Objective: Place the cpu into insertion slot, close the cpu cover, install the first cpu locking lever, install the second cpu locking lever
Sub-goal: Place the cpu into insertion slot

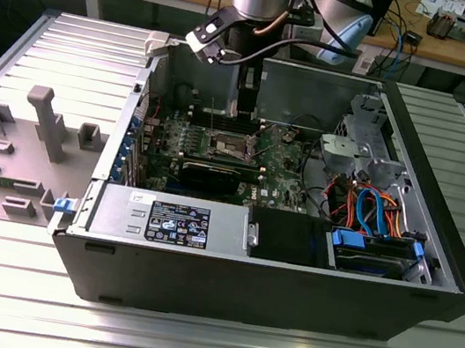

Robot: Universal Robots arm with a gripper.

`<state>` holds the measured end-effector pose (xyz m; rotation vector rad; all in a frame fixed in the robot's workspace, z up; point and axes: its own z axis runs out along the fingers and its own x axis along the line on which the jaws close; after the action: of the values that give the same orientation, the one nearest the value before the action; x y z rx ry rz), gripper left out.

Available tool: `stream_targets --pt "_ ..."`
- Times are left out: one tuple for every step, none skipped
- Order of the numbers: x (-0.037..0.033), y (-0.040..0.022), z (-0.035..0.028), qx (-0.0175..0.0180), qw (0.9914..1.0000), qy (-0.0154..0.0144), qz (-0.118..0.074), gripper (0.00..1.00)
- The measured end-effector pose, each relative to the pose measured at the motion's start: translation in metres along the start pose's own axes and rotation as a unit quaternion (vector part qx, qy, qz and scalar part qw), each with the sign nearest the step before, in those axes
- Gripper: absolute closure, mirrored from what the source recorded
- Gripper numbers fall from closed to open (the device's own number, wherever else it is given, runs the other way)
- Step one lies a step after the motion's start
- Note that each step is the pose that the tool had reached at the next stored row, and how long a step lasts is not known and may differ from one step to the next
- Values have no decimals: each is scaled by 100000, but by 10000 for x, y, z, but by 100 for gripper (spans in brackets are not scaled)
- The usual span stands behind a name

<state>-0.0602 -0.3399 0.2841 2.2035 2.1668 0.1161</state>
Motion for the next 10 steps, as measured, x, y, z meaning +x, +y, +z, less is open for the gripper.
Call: stream_targets --pt "0 -4 14 1 100000 14 -123 45" --pt "0 -8 36 5 100000 31 -304 45" --pt "0 -12 49 11 99999 38 -436 45" --pt "-1 -15 63 15 99998 49 -615 45" --pt "-1 -19 75 17 99997 73 -826 45" --pt "-1 -23 88 23 99994 95 -1091 45" --pt "-2 -27 108 32 99988 136 -1569 45" --pt "-2 -28 120 34 99984 155 -1780 45" --pt "-2 -29 127 41 99982 162 -1879 45" --pt "-2 -30 127 49 99982 148 -1877 45"
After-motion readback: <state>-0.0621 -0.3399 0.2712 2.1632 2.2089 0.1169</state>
